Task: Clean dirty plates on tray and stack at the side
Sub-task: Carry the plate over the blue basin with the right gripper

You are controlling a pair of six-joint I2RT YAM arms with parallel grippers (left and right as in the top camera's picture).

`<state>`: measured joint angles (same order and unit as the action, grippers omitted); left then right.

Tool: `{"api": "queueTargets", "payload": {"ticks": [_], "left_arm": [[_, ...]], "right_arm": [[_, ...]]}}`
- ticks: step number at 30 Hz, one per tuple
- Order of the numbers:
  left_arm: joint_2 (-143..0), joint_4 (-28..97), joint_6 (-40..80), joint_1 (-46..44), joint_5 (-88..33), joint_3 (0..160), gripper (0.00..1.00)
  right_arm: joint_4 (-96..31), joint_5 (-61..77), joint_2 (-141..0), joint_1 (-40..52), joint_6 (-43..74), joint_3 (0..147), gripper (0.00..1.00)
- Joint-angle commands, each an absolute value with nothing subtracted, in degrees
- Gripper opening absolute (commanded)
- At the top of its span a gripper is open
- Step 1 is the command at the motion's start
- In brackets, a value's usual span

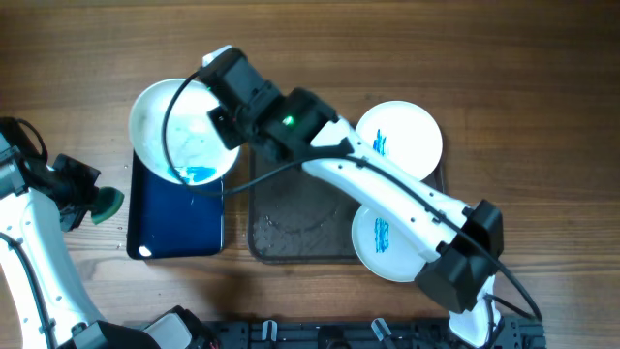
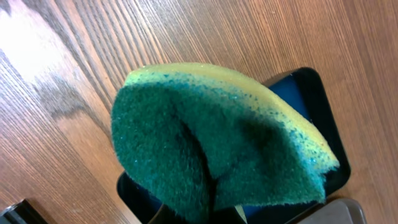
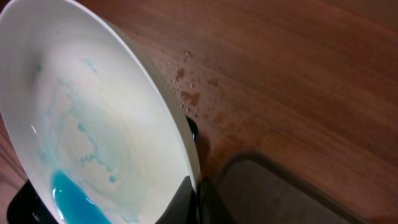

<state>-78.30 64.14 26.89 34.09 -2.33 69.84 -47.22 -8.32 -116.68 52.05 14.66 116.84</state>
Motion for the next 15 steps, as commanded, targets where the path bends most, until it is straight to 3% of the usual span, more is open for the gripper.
{"api": "queueTargets", "payload": {"ticks": [1, 9, 15], "left_arm": [[-77.25, 64.31, 27.14, 34.3, -4.05, 71.29, 0.04], [-77.25, 64.34, 25.85, 34.37, -4.03, 71.29, 0.04], [-77.25, 64.84, 24.4, 36.38, -4.05, 71.29, 0.04]], "right_arm": [[-45.3, -15.05, -116.97, 54.24, 13.5, 118.58, 0.05], [-43.68, -16.16, -122.54, 55.2, 13.67, 118.58, 0.05], [-38.11, -25.54, -123.39, 58.17, 11.49, 118.58, 0.05]]}}
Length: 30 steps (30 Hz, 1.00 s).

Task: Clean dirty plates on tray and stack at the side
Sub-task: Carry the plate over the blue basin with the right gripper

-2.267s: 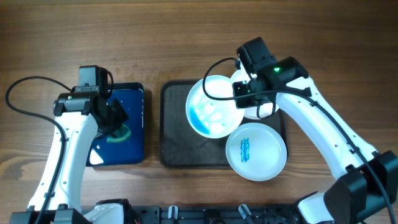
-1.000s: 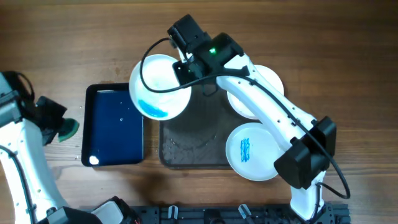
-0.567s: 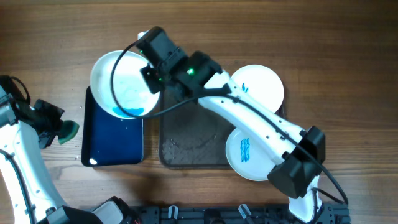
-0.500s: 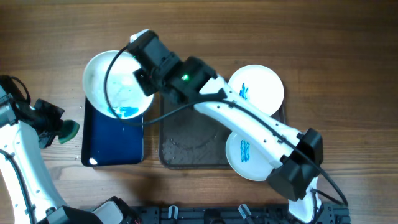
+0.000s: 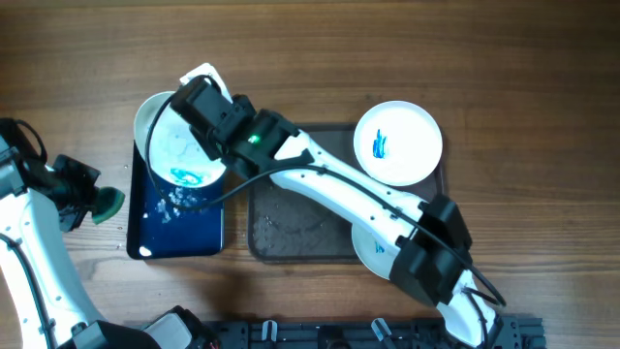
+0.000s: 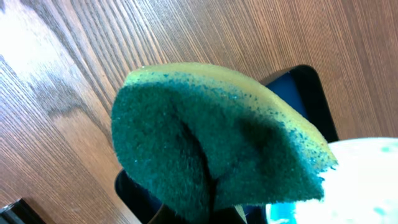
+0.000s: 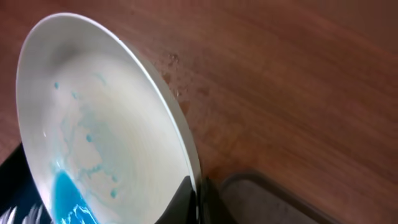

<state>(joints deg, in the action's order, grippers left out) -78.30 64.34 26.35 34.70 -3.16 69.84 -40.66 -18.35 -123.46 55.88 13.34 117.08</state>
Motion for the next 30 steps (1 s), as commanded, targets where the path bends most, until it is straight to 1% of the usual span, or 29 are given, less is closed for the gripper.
{"api": "queueTargets", "payload": {"ticks": [1, 4, 8, 17, 22, 25, 30], "left_arm": [[-77.25, 65.1, 24.4, 36.75, -4.05, 71.29, 0.04], [-77.25, 65.67, 24.4, 38.22, -4.08, 71.29, 0.04], [-77.25, 65.67, 24.47, 38.76, -4.08, 71.29, 0.04], [-77.25, 65.58, 24.88, 38.92, -4.08, 71.29, 0.04], [-77.25, 65.21, 26.2, 39.16, -4.14, 71.29, 0.04], [-77.25, 65.12, 26.22, 39.46, -4.4, 71.29, 0.04], [-77.25, 65.32, 26.35, 39.55, -5.61, 71.29, 0.04]], "right_arm": [[-37.6, -27.86, -123.39, 58.67, 11.49, 118.58, 0.05], [-35.18, -34.98, -123.39, 61.01, 8.86, 118.58, 0.05], [-31.33, -42.5, -123.42, 63.81, 0.99, 118.54, 0.05], [-29.21, -50.19, -125.67, 64.86, -16.62, 118.48, 0.05], [-28.16, -51.42, -127.98, 66.87, -19.46, 118.48, 0.05], [-26.55, -54.11, -128.95, 68.23, -20.32, 118.48, 0.05], [-21.47, -60.12, -131.81, 69.6, -25.45, 118.48, 0.05]]}}
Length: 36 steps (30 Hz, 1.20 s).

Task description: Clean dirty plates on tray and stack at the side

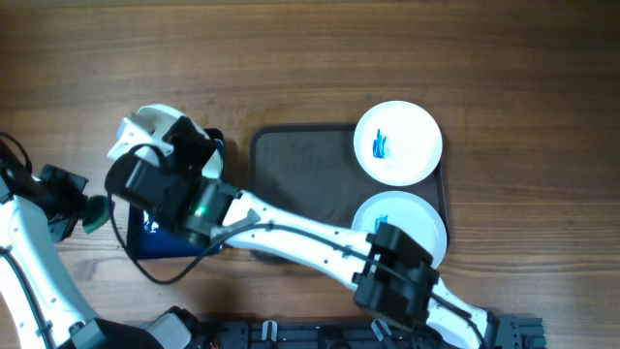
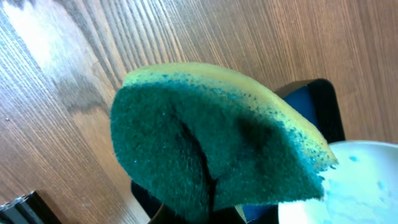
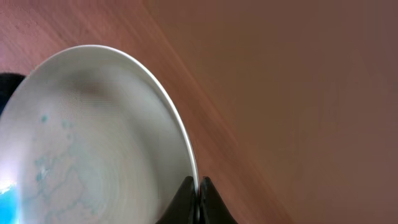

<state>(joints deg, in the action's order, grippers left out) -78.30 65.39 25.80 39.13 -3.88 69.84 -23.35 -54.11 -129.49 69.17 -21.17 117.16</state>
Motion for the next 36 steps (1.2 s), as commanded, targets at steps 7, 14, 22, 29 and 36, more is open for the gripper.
{"api": "queueTargets", "payload": {"ticks": [7, 14, 22, 29, 36], "left_arm": [[-77.25, 65.47, 26.35, 39.55, -6.66, 71.29, 0.04], [-77.25, 65.45, 26.35, 39.55, -6.68, 71.29, 0.04], [-77.25, 65.45, 26.39, 39.55, -6.68, 71.29, 0.04], [-77.25, 65.43, 26.41, 39.55, -7.7, 71.29, 0.04], [-77.25, 65.41, 26.39, 39.55, -7.7, 71.29, 0.04]], "right_arm": [[-18.41, -61.73, -131.92, 69.91, -31.38, 118.43, 0.05], [-15.59, -63.77, -131.92, 69.91, -37.54, 118.43, 0.05], [-14.04, -64.75, -131.92, 69.91, -41.91, 118.43, 0.05], [-13.67, -65.01, -131.92, 69.91, -42.04, 118.43, 0.05], [-13.65, -65.23, -131.92, 69.91, -42.0, 118.43, 0.05]]}}
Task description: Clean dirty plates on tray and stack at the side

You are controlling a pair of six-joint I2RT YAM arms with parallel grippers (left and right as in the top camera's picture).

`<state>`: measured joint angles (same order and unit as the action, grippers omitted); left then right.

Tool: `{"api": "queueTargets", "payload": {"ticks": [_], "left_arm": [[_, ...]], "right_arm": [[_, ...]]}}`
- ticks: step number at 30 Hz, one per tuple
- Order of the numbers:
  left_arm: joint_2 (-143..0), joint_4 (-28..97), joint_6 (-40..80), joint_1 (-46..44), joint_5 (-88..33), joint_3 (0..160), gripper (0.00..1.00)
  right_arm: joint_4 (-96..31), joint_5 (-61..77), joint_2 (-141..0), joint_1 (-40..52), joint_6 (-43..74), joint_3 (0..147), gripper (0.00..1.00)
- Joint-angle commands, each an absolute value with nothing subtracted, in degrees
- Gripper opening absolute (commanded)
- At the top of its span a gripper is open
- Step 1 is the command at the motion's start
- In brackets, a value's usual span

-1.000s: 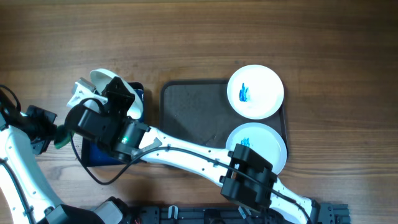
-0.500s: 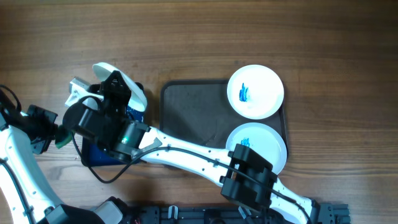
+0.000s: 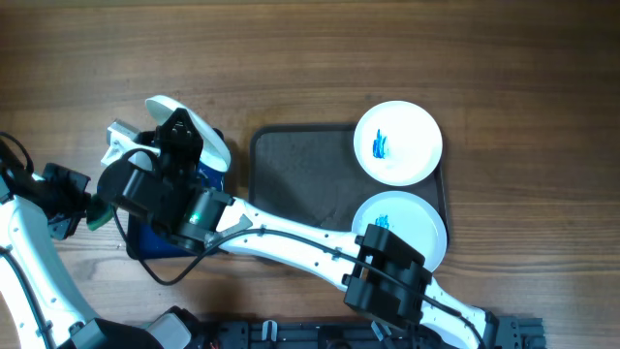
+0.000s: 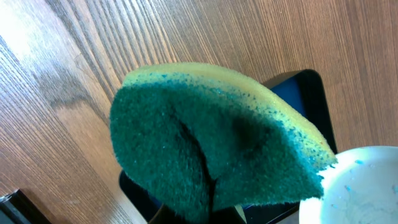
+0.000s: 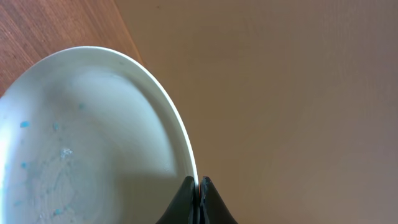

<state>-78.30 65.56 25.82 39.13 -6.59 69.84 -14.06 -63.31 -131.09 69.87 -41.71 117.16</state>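
Observation:
My right gripper point(image 5: 196, 186) is shut on the rim of a white plate point(image 5: 93, 143) with faint blue specks, held tilted steeply above the dark blue basin point(image 3: 150, 237). The overhead view shows that plate point(image 3: 199, 136) edge-on at the left. Beside the basin's left edge, my left gripper point(image 3: 89, 211) is shut on a green and yellow sponge point(image 4: 211, 143); its fingers are hidden under the sponge. Two white plates with blue marks, one point(image 3: 398, 142) and the other point(image 3: 399, 237), lie on the dark tray point(image 3: 300, 194) at its right end.
The right arm point(image 3: 291, 237) stretches across the tray's front edge from the lower right to the basin. The basin point(image 4: 298, 93) shows behind the sponge, with the held plate's rim point(image 4: 367, 186) at lower right.
The right gripper has tipped the plate further up, so its face now points more sideways and less blue liquid shows on it. The left gripper with the sponge has barely moved.
The right gripper held the plate tilted over the basin with a pool of blue liquid at its low edge. Then the liquid lay splashed in the basin. Later the plate was raised higher and more upright. The left gripper kept the sponge beside the basin throughout.

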Motion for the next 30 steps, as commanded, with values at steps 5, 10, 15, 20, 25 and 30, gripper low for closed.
{"api": "queueTargets", "payload": {"ticks": [5, 10, 15, 20, 25, 30], "left_arm": [[-77.25, 65.43, 26.39, 39.55, -7.73, 71.26, 0.04], [-77.25, 65.43, 26.39, 39.55, -7.73, 71.26, 0.04], [-77.25, 65.45, 26.39, 39.55, -7.73, 71.26, 0.04], [-77.25, 65.43, 26.37, 39.55, -7.73, 71.26, 0.04], [-77.25, 65.39, 26.39, 39.55, -7.73, 71.26, 0.04], [-77.25, 65.17, 26.39, 39.55, -7.73, 71.26, 0.04]], "right_arm": [[-13.52, -65.21, -131.92, 69.91, -41.87, 118.43, 0.05], [-14.13, -64.77, -131.92, 69.89, -39.18, 118.43, 0.05], [-26.37, -59.4, -131.92, 69.32, -19.77, 118.43, 0.05], [-31.48, -56.93, -131.57, 67.94, -8.91, 118.45, 0.05], [-31.48, -56.49, -128.79, 66.28, -10.26, 118.56, 0.05], [-30.48, -55.22, -125.69, 64.86, -10.37, 118.56, 0.05]]}}
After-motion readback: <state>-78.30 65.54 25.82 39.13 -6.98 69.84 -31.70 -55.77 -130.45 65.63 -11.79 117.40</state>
